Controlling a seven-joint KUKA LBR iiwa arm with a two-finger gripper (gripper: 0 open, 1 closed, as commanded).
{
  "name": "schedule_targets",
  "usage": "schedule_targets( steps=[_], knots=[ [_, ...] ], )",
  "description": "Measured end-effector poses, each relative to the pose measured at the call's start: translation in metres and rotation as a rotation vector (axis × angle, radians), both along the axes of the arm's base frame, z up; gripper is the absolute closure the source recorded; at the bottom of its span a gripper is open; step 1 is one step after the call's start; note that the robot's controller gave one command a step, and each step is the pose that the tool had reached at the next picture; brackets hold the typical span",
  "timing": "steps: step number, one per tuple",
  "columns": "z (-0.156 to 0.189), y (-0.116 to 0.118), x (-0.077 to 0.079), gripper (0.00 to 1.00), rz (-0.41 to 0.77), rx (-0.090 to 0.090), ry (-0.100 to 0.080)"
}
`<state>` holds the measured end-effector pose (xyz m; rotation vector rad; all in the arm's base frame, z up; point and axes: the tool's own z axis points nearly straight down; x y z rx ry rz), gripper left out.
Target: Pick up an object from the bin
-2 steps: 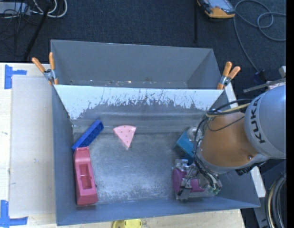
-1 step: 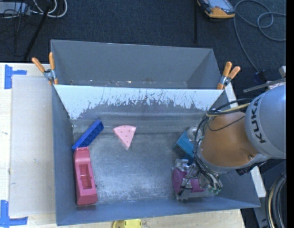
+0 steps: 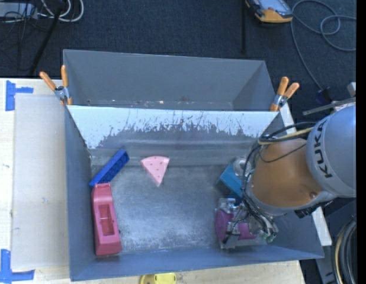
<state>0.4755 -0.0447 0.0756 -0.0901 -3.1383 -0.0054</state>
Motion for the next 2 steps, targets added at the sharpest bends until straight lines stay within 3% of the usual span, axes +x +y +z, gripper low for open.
schedule_targets(
  steps=[2],
  knots=[
    [0.0088, -0.0001, -0.0016, 1.0, -0.001, -0.001, 0.006]
  ],
)
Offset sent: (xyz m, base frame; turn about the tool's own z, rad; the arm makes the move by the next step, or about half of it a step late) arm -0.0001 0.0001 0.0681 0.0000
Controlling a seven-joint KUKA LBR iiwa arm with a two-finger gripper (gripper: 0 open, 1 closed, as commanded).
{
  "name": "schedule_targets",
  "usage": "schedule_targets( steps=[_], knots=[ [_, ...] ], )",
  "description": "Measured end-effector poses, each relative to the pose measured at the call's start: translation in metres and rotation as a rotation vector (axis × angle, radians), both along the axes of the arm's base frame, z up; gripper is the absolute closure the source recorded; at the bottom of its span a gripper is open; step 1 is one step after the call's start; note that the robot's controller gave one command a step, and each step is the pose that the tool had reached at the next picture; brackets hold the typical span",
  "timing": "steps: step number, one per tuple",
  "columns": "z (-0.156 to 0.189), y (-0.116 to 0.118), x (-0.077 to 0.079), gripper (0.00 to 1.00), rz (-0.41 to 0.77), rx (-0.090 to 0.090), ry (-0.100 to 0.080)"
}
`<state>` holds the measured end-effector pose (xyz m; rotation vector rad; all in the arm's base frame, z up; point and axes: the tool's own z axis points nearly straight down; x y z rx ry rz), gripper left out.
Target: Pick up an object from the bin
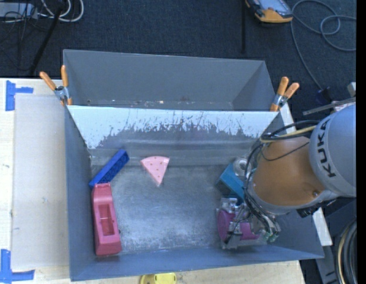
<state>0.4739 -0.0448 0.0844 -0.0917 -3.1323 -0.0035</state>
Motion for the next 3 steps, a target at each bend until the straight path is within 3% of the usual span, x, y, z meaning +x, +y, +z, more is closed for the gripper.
schedule_targets(
  steps=[3],
  knots=[
    [0.037, 0.0, 0.0, 1.0, -0.001, -0.002, -0.005]
  ],
)
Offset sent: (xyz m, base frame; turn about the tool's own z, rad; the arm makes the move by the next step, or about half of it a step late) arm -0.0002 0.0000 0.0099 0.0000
